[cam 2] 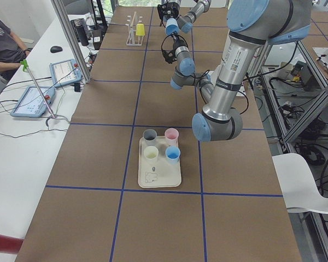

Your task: Transfer IKEA cup to right arm and place on rack

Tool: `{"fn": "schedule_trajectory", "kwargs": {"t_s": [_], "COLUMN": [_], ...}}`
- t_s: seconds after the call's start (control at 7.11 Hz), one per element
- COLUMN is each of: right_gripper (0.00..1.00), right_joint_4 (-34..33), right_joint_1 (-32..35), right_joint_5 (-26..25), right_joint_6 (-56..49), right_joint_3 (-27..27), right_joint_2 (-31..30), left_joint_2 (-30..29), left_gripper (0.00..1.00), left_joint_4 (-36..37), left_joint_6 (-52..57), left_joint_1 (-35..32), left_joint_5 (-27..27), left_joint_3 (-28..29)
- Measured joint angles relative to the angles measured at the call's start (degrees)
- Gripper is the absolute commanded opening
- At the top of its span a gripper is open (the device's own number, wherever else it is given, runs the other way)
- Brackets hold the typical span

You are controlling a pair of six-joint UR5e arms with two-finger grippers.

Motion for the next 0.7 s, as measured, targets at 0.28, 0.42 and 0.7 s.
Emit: {"fn": "schedule_trajectory", "kwargs": {"t_s": [0.28,0.42,0.7], "right_gripper": [0.51,0.35,0.13], "right_joint_4": [0.0,0.0,0.0], "right_joint_1": [-0.2,-0.3,-0.5], "right_joint_5": [-0.2,-0.3,-0.4], "right_joint_6": [0.1,0.1,0.0], "right_joint_3": [0.1,0.1,0.1], "right_joint_2": [0.1,0.1,0.1], "left_joint_2": [-0.1,0.0,0.0], "left_gripper": [0.04,0.37,0.80], "left_joint_4": [0.0,0.0,-0.1], "left_joint_6": [0.0,0.1,0.2], "left_joint_1": [0.0,0.1,0.1], "left_joint_5": [0.0,0.0,0.0], "left_joint_3": [0.1,0.2,0.2]}}
